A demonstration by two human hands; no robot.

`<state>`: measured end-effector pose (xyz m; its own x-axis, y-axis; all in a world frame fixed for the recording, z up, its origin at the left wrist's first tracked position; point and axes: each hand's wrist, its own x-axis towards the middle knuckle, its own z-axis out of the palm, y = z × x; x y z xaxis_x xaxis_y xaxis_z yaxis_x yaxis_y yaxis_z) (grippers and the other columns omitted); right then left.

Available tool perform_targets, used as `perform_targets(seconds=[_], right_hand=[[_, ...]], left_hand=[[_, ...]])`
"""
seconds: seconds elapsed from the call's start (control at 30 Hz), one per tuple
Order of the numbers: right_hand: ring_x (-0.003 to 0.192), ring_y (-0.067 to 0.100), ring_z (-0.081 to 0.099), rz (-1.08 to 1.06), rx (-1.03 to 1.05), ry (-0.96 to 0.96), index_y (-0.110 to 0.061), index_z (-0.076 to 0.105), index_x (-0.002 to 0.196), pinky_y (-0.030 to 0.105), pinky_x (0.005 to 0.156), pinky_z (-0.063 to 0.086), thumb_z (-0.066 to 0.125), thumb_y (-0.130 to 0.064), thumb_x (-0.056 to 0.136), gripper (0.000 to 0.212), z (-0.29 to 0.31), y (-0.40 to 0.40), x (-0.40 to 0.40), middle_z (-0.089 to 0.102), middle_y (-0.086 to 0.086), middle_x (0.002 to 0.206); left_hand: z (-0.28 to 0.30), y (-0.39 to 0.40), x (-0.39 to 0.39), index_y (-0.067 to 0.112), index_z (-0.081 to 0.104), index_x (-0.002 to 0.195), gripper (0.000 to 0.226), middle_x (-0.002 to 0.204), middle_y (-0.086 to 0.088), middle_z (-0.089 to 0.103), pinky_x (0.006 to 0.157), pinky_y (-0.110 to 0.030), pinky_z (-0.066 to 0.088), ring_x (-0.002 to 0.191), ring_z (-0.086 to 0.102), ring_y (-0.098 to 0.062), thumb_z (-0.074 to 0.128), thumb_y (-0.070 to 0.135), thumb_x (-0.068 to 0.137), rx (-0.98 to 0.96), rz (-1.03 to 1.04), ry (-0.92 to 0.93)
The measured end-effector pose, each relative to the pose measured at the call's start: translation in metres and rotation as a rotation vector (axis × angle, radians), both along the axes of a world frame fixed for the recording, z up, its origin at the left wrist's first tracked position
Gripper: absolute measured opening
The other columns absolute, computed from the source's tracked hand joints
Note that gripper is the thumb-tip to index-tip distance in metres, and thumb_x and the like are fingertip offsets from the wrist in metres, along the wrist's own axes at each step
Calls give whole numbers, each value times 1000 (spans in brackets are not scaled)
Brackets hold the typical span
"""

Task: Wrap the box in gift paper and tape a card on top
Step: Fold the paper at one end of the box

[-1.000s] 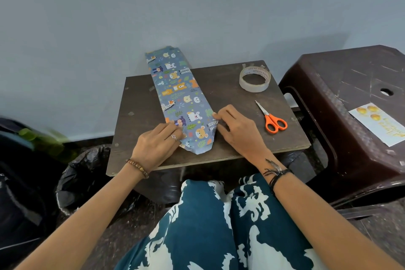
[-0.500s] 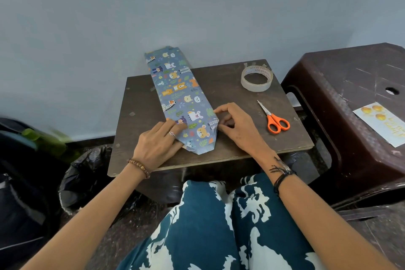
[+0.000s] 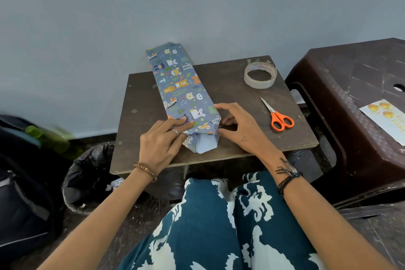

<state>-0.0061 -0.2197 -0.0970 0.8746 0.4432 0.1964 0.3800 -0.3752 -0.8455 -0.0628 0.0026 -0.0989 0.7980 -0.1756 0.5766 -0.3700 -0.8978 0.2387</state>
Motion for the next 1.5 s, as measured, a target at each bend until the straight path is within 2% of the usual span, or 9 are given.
perform_targets(seconds=[0.1,0.23,0.4,0.6,0.87,1.03,1.17,1.33,1.5], right_hand=[[86,-2,49,-97,-80,-62,-23,41,124,23,75,47,80,-31,69,68,-1,14,-14,34,-11,112],[83,12,47,-352,-131,-144,-13,39,105,28,59,42,78,-38,70,58,-3,38,-30,36,-5,98],[89,14,50,-370,-102,-91,-13,36,114,26,65,41,69,-22,77,51,1,42,-43,48,0,105],[69,14,49,-479,-27,-112,-16,36,111,23,62,39,58,-11,88,32,-1,26,-54,50,0,84],[83,11,46,-433,-106,-143,-9,42,109,23,64,40,69,-16,80,40,-3,33,-49,41,-3,99],[82,14,54,-402,19,-112,-13,44,105,28,66,45,55,-10,89,19,-1,34,-52,55,-4,97],[89,12,64,-349,-39,-163,-18,42,114,31,73,52,44,2,87,34,0,23,-56,64,-3,107],[59,-7,52,-272,-41,-232,-21,41,112,12,58,37,42,12,78,48,-2,3,-48,66,-13,91],[100,6,56,-158,-124,-222,-26,49,129,28,87,50,57,-2,87,48,-4,-9,-10,46,-8,134]], left_hand=[[-1,-1,0,26,71,106,29,101,10,69,70,-18,43,89,53,-5,47,32,90,-4,12,1],[-1,-2,0,26,72,103,28,100,9,70,67,-18,44,89,53,-5,48,33,90,-21,23,-2],[-1,-4,-1,26,72,103,28,99,11,70,63,-19,47,87,55,-6,49,32,89,-24,38,-6],[0,-4,-3,24,73,103,28,98,9,70,57,-23,53,82,64,-14,50,29,87,22,30,-27],[3,-2,-5,23,71,107,33,99,6,69,53,-26,54,82,67,-17,49,36,86,128,19,0],[6,0,-4,24,69,110,35,99,7,69,51,-20,50,81,67,-14,51,33,82,239,25,-11],[6,-1,-4,24,70,109,35,99,7,70,49,-20,48,79,67,-15,49,24,81,244,37,-16],[8,1,-4,25,69,109,35,100,7,70,50,-20,49,79,68,-15,49,27,81,220,7,5],[8,4,-6,25,67,114,38,106,7,68,55,-22,53,87,67,-14,49,26,81,184,-30,21]])
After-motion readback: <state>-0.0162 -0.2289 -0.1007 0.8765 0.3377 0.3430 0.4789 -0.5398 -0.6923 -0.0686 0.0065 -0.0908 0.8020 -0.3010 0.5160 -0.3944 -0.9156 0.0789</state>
